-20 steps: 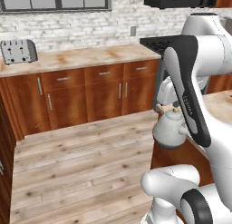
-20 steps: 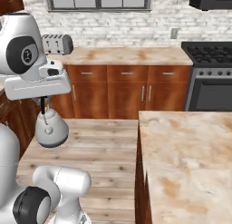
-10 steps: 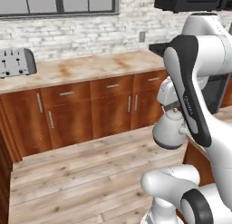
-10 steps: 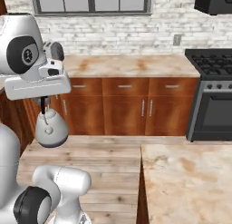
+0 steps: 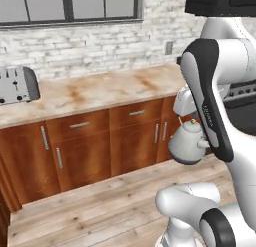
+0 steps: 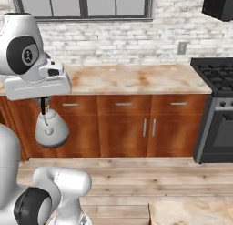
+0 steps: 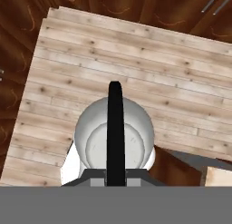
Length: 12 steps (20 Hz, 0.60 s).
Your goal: Pick the kettle and kettle and place them in the sink. Then turn on the water.
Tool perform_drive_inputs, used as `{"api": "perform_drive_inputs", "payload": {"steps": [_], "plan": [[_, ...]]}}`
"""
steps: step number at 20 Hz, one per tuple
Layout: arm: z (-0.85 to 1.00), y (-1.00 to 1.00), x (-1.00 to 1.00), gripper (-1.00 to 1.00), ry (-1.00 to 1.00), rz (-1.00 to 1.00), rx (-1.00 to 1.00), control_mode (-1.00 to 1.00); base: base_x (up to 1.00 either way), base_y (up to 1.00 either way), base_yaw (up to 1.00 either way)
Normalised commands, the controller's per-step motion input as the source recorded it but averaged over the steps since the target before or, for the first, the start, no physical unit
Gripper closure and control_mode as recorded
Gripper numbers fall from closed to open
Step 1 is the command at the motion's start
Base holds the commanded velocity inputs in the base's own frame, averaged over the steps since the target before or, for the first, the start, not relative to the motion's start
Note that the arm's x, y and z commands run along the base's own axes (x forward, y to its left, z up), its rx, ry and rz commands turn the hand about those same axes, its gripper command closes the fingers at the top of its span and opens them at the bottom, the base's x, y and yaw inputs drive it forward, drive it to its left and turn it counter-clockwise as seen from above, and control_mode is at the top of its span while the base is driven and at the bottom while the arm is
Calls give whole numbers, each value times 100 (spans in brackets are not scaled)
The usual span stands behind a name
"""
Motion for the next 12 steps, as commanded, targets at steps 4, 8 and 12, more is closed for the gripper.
{"api": "perform_drive_inputs", "payload": {"steps": [4, 8, 12], "plan": [[0, 0, 0, 100, 0, 0, 0, 100, 98, 26, -19], [0, 0, 0, 100, 0, 0, 0, 100, 70, 0, -64], [0, 0, 0, 100, 0, 0, 0, 100, 48, 0, -76]]}}
